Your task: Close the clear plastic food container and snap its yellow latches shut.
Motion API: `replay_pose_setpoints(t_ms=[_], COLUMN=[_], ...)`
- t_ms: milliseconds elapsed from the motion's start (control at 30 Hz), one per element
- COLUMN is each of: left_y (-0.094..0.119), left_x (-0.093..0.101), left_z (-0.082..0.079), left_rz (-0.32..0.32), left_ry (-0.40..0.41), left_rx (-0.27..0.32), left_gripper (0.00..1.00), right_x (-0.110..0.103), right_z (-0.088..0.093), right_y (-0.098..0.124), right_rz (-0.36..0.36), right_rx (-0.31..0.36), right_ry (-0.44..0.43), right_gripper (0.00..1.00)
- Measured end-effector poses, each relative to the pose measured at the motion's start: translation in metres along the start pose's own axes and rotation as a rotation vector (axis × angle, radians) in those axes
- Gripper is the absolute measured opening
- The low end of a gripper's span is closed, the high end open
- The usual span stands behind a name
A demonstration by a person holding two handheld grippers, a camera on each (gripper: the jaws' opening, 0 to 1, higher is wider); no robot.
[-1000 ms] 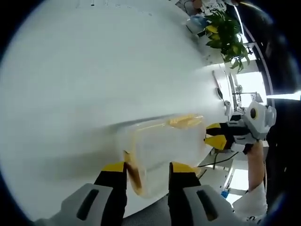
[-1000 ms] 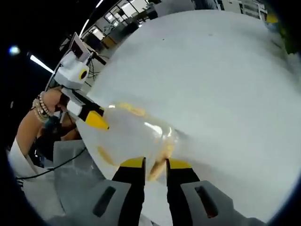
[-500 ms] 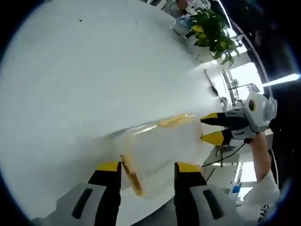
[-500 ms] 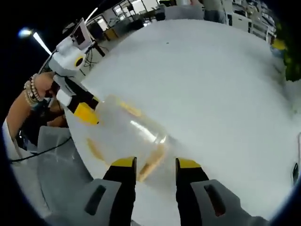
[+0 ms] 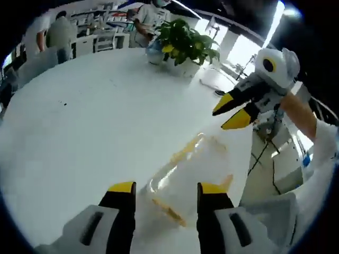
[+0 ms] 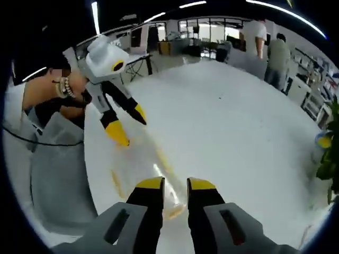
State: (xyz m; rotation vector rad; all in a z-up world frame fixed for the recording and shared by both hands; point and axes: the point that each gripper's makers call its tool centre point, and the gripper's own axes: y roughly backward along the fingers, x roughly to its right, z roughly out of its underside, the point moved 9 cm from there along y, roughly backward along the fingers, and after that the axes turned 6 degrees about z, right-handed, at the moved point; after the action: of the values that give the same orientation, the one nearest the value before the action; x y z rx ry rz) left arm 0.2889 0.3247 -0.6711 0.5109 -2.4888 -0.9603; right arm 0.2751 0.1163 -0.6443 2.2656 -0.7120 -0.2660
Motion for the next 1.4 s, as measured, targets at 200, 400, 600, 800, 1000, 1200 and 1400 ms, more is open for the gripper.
replay_pose_setpoints(t_ms=[200,400,600,800,1000,1200,1400], left_y=[-0.006,-0.024,-0.037,-0.047,-0.055,-0.057,-0.056], left_x=[0.032,0.043,0.046,0.050,0.051,0.050,0.057], left_z=[-0.004,-0.005,-0.012,-0.006,-0.004,-0.004,-0.001], left_rz=[0.127,0.181,0.212,0.218,0.212,0.209,0.218], left_ry=[-0.362,-0.431,-0.444,-0.485,-0.523,-0.497,-0.519], left_rx=[0.005,0.025,0.035,-0.010,-0.029,-0.030,-0.034], left_gripper=[0.37,0.20,0.13,0.07,0.08,0.12,0.20], right_x=[-0.015,-0.022,-0.023,-0.019,-0.019,-0.017,-0.010], right_z=[-0.002,0.002,0.001,0.001,-0.001,0.000,0.000], right_y=[-0.015,-0.034,-0.046,-0.054,-0.060,-0.062,-0.063], right_rz=[-0.079,-0.124,-0.145,-0.157,-0.169,-0.164,-0.149], right_rx=[-0.016,-0.062,-0.064,-0.063,-0.062,-0.070,-0.069], right_ry=[0.092,0.158,0.157,0.143,0.143,0.155,0.133], right_gripper=[0.04,0.01,0.00,0.00,0.00,0.02,0.10])
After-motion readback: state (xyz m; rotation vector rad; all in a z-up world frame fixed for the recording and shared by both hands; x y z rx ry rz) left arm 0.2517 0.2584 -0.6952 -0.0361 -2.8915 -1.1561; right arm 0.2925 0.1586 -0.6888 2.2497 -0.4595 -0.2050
